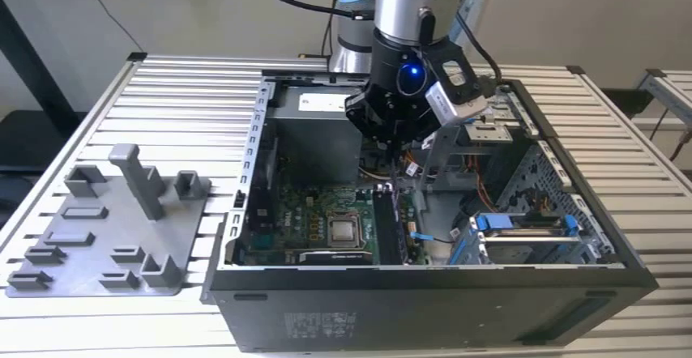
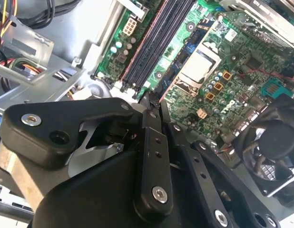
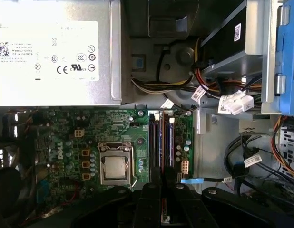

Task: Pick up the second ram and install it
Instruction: 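Insert the second ram into the second slot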

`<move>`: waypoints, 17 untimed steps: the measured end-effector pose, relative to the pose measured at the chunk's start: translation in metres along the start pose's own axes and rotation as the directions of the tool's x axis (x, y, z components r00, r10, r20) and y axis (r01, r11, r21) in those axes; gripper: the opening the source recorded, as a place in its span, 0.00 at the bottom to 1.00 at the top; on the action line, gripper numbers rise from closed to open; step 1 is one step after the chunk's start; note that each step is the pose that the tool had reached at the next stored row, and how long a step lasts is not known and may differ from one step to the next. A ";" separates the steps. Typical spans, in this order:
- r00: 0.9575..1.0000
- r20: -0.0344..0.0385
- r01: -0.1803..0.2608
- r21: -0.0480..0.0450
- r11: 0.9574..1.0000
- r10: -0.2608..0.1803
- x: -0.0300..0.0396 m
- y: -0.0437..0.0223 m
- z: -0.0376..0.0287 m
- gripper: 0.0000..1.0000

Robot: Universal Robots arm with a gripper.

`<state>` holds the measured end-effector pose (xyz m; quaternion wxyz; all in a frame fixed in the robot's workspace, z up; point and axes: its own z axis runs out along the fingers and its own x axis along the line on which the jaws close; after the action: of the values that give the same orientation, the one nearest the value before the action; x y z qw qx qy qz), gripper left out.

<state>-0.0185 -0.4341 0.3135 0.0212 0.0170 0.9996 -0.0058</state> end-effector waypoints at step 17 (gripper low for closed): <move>1.000 -0.001 0.001 0.000 1.000 -0.001 0.0063 -0.0026 0.0286 0.14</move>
<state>-0.0238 -0.4369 0.2847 0.0206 0.0163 0.9996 -0.0058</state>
